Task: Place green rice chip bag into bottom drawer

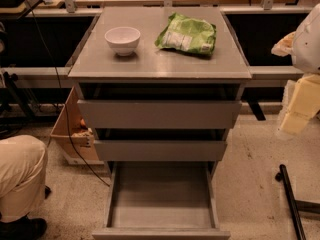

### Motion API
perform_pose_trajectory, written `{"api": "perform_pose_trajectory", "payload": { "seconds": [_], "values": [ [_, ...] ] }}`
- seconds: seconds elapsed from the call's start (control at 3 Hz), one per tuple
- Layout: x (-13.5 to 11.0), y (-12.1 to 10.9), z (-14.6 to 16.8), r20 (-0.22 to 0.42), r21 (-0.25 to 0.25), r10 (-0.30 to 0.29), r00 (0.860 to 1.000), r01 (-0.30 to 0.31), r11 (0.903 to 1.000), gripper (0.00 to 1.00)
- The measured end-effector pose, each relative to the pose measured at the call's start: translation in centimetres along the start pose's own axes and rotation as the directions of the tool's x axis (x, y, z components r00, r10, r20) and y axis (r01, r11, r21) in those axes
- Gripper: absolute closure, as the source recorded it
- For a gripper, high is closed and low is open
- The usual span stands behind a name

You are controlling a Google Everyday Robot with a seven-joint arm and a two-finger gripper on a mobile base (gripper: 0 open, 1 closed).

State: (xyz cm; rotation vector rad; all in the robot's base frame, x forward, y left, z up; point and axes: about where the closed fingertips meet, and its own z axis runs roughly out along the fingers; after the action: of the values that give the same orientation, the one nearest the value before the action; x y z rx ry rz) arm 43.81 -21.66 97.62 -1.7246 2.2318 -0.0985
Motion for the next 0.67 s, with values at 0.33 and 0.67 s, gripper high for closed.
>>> {"api": "perform_pose_trajectory", "payload": {
  "seconds": [0.33, 0.67],
  "values": [
    [-0.3, -0.3, 0.2, 0.004, 0.005, -0.003, 1.000, 0.003, 1.0000, 0.00],
    [-2.1, -2.2, 1.5, 0.026, 0.036, -0.023, 0.999, 0.022, 0.9991, 0.00]
  ]
}}
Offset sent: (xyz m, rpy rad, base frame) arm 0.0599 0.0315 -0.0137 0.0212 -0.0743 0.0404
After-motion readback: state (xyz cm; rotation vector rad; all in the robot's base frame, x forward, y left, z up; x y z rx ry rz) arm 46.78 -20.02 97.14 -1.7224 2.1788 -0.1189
